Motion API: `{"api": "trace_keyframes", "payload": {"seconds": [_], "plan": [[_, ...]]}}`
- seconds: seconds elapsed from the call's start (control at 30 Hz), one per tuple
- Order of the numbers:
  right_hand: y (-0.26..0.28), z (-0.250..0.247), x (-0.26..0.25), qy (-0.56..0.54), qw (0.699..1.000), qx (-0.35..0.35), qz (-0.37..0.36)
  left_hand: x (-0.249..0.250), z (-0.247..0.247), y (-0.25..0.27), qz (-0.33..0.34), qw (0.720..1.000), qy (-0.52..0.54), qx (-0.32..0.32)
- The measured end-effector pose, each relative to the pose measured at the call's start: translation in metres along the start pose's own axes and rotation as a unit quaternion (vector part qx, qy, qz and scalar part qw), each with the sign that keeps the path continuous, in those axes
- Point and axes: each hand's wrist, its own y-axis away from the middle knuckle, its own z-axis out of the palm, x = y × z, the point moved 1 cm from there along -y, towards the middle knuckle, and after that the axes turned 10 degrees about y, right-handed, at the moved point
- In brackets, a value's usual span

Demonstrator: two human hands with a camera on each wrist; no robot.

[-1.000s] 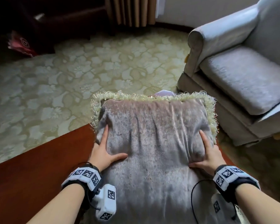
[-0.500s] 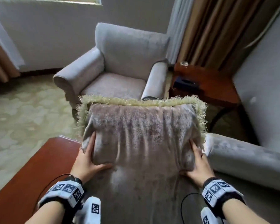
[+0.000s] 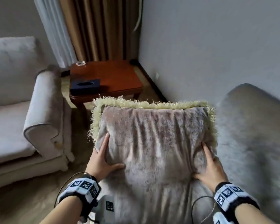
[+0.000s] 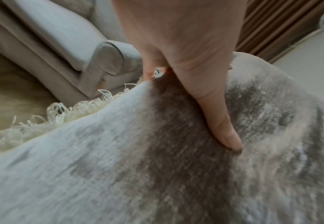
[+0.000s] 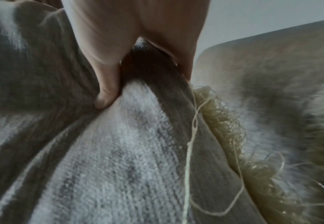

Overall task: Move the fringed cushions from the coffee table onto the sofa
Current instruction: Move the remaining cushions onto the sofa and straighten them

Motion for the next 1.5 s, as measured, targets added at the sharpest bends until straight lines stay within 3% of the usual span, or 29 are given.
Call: {"api": "trace_keyframes", "payload": {"seconds": [0.17, 0.33, 0.53, 0.63, 0.73, 0.83, 0.9, 1.07, 1.23, 1.37, 1.43, 1.5], "plan": [[-0.012, -0.024, 0.087, -0.043, 0.993, 0.049, 0.102, 0.066, 0.088, -0.072, 0.025, 0.995, 0.000, -0.092], [-0.010, -0.030, 0.156, -0.073, 0.972, 0.116, 0.192, 0.110, 0.173, -0.134, 0.090, 0.978, -0.019, -0.185], [-0.004, -0.010, 0.200, -0.044, 0.941, 0.146, 0.301, 0.136, 0.260, -0.194, 0.116, 0.958, -0.074, -0.252], [-0.008, 0.004, 0.210, -0.032, 0.924, 0.125, 0.360, 0.150, 0.303, -0.228, 0.171, 0.944, -0.142, -0.243], [-0.020, 0.017, 0.206, 0.003, 0.921, 0.099, 0.377, 0.170, 0.340, -0.245, 0.243, 0.916, -0.208, -0.242], [-0.028, 0.032, 0.200, 0.014, 0.910, 0.103, 0.402, 0.179, 0.372, -0.241, 0.297, 0.862, -0.299, -0.283], [-0.032, 0.039, 0.202, 0.026, 0.900, 0.080, 0.427, 0.173, 0.387, -0.234, 0.302, 0.832, -0.334, -0.324], [-0.052, 0.052, 0.218, 0.039, 0.885, 0.036, 0.462, 0.153, 0.419, -0.237, 0.308, 0.828, -0.341, -0.322], [-0.050, 0.049, 0.213, 0.030, 0.889, 0.058, 0.454, 0.154, 0.431, -0.243, 0.317, 0.802, -0.375, -0.339], [-0.014, 0.039, 0.200, -0.060, 0.900, 0.149, 0.404, 0.157, 0.410, -0.268, 0.406, 0.789, -0.295, -0.354], [0.002, 0.042, 0.199, -0.053, 0.899, 0.149, 0.407, 0.166, 0.400, -0.286, 0.450, 0.778, -0.267, -0.348], [0.010, 0.046, 0.203, -0.025, 0.903, 0.120, 0.412, 0.182, 0.401, -0.302, 0.504, 0.745, -0.274, -0.340]]}}
